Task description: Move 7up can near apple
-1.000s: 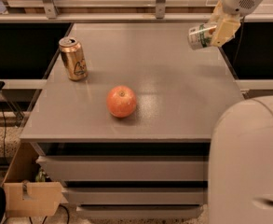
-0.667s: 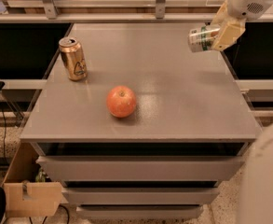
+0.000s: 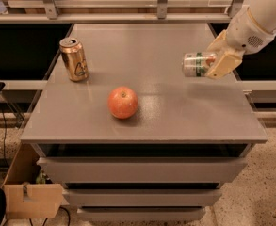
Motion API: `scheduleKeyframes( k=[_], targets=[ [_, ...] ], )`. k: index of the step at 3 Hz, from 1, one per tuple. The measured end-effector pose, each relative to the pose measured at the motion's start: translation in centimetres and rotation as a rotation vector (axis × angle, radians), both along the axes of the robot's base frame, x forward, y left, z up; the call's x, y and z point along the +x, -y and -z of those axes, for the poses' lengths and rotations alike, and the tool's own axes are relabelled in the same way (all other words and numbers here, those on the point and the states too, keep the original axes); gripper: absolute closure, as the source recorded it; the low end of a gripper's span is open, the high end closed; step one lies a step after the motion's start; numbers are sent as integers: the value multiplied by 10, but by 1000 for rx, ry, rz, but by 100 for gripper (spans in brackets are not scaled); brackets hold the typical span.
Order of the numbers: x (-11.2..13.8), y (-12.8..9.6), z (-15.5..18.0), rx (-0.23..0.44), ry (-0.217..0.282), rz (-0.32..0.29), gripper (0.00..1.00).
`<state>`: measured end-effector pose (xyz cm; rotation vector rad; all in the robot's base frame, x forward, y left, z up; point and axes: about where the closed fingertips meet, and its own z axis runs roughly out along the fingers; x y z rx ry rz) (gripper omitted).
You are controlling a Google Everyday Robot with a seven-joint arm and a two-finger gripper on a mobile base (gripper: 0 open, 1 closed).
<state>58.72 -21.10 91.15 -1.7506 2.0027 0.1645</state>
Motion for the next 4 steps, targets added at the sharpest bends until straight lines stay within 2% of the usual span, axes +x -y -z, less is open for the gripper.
scheduleKeyframes(
  k=[1, 2, 4],
  targets=[
    [-21, -10, 21, 51, -35, -5, 100],
    [-34, -18, 28, 90, -47, -14, 100],
    [-49, -46, 29, 168, -39, -69, 100]
  ],
)
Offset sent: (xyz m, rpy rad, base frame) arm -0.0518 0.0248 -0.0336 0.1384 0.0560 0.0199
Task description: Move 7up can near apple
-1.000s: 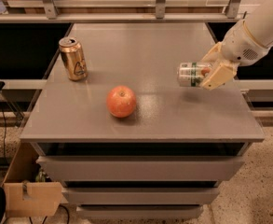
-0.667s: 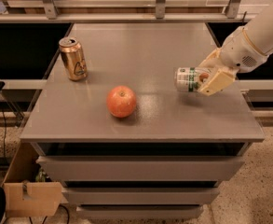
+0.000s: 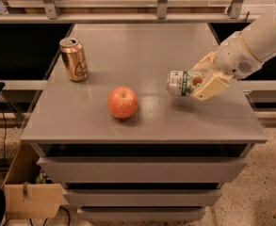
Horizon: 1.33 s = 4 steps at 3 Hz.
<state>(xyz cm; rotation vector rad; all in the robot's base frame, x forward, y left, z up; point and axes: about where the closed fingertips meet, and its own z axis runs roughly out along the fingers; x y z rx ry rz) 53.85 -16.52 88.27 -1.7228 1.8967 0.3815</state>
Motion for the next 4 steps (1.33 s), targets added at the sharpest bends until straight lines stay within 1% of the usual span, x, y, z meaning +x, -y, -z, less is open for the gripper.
scheduleKeyframes(
  k=[2, 3, 4],
  targets=[
    [-9, -34, 6, 84, -5, -72, 100],
    [-12, -49, 9, 112, -13, -104, 100],
    [-16, -59, 12, 132, -18, -129, 100]
  ],
)
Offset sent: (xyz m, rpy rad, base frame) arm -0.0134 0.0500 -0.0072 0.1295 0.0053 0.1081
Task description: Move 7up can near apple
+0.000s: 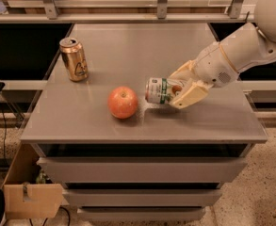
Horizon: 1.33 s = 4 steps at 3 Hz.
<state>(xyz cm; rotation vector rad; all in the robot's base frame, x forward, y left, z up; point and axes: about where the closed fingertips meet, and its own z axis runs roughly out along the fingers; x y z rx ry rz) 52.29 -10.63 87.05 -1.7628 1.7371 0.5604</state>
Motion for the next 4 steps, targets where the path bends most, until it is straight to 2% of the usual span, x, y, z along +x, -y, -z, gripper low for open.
scheduleKeyframes(
  k=[1, 2, 4],
  targets=[
    [-5, -8, 2, 13, -4, -27, 100],
    [-9, -13, 6, 22, -14, -46, 82],
    [-12, -12, 11, 24, -23, -50, 36]
  ],
)
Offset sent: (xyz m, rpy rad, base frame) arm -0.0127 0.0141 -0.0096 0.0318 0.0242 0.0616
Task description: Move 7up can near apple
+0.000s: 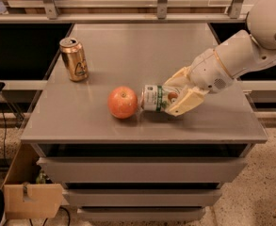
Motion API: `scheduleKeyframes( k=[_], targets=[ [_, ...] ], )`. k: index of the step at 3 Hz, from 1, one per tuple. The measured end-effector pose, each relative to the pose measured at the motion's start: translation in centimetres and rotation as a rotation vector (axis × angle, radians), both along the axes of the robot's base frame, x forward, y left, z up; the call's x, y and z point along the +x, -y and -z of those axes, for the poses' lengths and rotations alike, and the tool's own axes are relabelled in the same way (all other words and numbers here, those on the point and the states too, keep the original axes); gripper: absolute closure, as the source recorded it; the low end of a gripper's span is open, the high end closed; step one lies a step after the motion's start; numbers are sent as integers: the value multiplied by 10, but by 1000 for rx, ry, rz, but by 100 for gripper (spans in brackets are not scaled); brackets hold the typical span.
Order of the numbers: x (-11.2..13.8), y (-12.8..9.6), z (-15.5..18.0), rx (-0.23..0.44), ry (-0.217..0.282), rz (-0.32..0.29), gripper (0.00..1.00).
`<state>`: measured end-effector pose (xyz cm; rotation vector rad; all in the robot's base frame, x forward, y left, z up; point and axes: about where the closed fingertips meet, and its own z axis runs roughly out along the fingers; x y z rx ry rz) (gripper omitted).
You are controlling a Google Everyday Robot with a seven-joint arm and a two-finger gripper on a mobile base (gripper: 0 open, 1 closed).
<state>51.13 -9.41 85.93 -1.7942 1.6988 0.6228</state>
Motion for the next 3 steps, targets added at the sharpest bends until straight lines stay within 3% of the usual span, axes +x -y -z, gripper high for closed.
scheduleKeyframes(
  k=[1, 2, 3],
  targets=[
    [-1, 0, 2, 4, -5, -3, 12],
    [1, 1, 5, 8, -17, -13, 0],
    [3, 4, 3, 1, -12, -6, 0]
  ],
)
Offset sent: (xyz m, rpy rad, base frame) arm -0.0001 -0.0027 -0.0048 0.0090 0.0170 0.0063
